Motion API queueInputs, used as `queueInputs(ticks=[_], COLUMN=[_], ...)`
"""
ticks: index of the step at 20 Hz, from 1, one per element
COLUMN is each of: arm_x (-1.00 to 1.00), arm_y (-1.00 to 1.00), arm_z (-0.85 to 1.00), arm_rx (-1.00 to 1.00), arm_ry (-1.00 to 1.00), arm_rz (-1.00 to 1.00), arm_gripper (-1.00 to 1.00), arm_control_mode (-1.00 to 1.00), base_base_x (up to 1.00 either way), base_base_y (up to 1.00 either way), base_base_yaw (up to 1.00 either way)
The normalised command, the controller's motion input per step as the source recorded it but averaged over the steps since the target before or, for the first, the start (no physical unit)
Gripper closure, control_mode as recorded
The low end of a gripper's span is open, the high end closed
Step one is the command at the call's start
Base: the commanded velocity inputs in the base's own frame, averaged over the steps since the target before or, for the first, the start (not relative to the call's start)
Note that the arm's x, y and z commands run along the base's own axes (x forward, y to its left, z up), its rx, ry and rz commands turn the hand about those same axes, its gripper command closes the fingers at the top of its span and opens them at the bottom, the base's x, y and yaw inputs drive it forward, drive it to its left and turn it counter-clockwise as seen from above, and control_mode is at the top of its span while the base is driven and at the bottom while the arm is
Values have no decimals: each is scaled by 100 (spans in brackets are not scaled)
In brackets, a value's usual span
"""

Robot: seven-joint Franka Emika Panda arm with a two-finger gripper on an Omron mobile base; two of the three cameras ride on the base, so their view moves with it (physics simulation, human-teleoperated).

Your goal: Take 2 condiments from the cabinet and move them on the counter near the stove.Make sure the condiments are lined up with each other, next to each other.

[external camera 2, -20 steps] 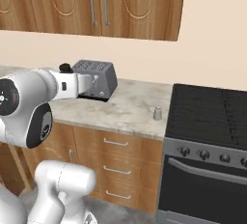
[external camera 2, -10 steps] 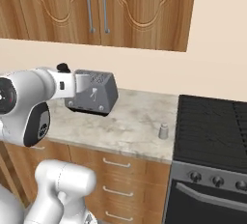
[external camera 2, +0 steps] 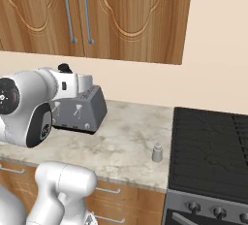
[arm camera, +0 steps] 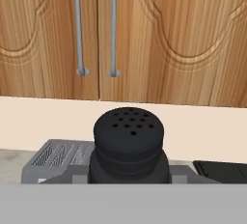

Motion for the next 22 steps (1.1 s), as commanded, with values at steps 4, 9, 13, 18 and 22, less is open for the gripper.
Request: queueInputs(ticks=[4, 9, 13, 18, 22], arm_x=[0, 0, 0, 0, 0], arm_y=[0, 0, -9, -44, -43], arm_z=[0, 0, -14, -54, -63], arm_rx=[0, 0, 0, -1, -1], arm_ry=[0, 0, 6, 17, 20], arm_rz=[0, 0, 0, 1, 6], arm_gripper=[100, 100, 100, 100, 100], arm_control_mode=[100, 100, -100, -100, -100], base_base_x=[59, 9, 5, 0, 0], base_base_y=[0, 0, -5, 0, 0], base_base_yaw=[-9, -1, 0, 0, 0])
